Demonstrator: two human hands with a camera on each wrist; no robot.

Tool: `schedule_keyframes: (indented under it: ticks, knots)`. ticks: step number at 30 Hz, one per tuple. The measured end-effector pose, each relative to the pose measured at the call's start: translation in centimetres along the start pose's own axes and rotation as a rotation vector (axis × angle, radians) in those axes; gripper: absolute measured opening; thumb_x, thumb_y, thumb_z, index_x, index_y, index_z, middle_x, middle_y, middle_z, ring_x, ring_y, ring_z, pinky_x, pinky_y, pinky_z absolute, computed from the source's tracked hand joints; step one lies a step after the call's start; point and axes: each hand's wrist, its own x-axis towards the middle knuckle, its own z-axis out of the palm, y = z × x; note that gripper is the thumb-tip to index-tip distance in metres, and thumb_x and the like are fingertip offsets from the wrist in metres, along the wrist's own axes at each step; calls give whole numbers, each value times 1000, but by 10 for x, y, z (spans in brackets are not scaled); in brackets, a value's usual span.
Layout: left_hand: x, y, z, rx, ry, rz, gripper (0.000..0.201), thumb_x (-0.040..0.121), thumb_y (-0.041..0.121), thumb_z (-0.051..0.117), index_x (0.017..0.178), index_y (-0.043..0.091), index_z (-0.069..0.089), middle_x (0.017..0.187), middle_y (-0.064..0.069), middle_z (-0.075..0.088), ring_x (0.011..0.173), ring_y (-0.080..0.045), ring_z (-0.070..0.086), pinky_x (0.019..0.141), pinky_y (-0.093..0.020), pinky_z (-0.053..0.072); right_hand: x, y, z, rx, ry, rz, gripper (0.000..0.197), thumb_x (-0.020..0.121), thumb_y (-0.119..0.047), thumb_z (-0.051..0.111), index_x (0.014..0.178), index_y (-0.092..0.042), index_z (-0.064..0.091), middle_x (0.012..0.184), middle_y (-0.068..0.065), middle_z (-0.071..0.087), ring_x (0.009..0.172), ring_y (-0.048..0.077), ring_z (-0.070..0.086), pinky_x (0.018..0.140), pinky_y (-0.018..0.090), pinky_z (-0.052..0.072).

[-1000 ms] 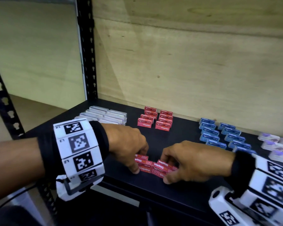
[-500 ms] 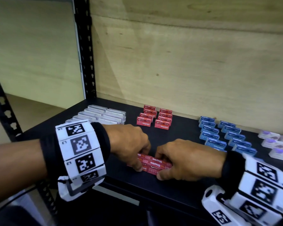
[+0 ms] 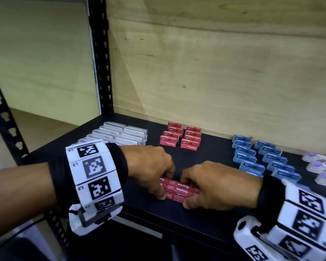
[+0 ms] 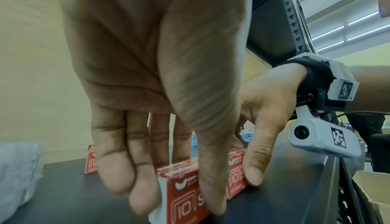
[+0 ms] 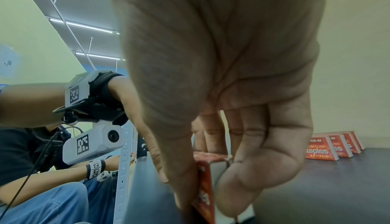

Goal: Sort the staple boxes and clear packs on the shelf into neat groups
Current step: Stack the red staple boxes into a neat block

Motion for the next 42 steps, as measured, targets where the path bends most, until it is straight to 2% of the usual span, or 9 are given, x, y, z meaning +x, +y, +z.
schedule_keyframes:
  ticks: [3, 10, 15, 19, 23, 29, 34, 38, 42]
  knots:
    - [1, -3, -5, -16, -28, 9, 43, 75, 46, 78, 112, 33, 61, 87, 17, 56, 80, -6, 56, 72, -24, 48, -2, 2, -4, -1, -38, -8, 44, 80, -65, 65, 114, -37, 58, 97, -13, 63, 84, 9, 61, 73, 27, 50]
    - [6, -23, -34, -78, -69, -35, 59, 69, 37, 85, 122, 36, 58, 108, 17, 63, 79, 5, 56, 65, -15, 41, -2, 20, -33, 2, -60, 62, 61, 77, -86, 40, 109, -38, 60, 106, -15, 65, 96, 7, 61, 92, 35, 51]
    - [28, -36, -54, -6, 97, -103, 45, 79, 46, 76, 118, 28, 62, 108, 11, 65, 92, -10, 59, 80, -25, 45, 26, 38, -50, -64, 48, 103, 40, 88, -66, 54, 106, -31, 64, 104, -9, 67, 95, 13, 63, 90, 33, 51]
    - [55, -49, -65, 99, 179, -159, 40, 84, 44, 72, 116, 23, 63, 111, 7, 65, 90, -13, 54, 73, -27, 38, 59, 56, -61, -119, 118, 142, 26, 85, -51, 69, 101, -30, 62, 102, -5, 68, 92, 18, 63, 84, 33, 52]
    - [80, -56, -70, 255, 199, -228, 49, 84, 45, 71, 128, 24, 60, 118, 0, 63, 102, -21, 60, 70, -31, 41, 87, 65, -70, -177, 142, 190, 33, 84, -45, 72, 110, -26, 63, 102, -3, 65, 93, 21, 61, 75, 31, 47]
    - [112, -63, -71, 209, 125, -247, 29, 83, 30, 75, 109, 17, 71, 99, 4, 70, 87, -16, 65, 62, -24, 43, 109, 67, -70, -251, 126, 217, 31, 85, -38, 73, 108, -19, 65, 100, 0, 67, 90, 22, 64, 67, 29, 45]
    - [122, -62, -62, 184, 207, -241, 25, 93, 25, 61, 115, 13, 66, 112, -3, 67, 101, -22, 63, 70, -27, 41, 114, 68, -69, -285, 77, 202, 25, 82, -34, 77, 92, -23, 56, 91, -1, 64, 87, 21, 64, 72, 32, 50]
    - [126, -54, -69, 224, 78, -226, 26, 84, 20, 74, 109, 13, 70, 90, -1, 64, 75, -17, 60, 57, -24, 40, 115, 69, -66, -301, 88, 217, 30, 82, -34, 76, 85, -23, 48, 76, -5, 53, 79, 19, 58, 68, 31, 46]
    - [123, -46, -71, 306, 54, -238, 23, 80, 19, 76, 102, 16, 71, 99, -3, 65, 86, -23, 62, 67, -30, 45, 115, 67, -65, -293, 96, 247, 42, 82, -32, 76, 70, -25, 37, 73, -5, 48, 64, 14, 50, 64, 29, 42]
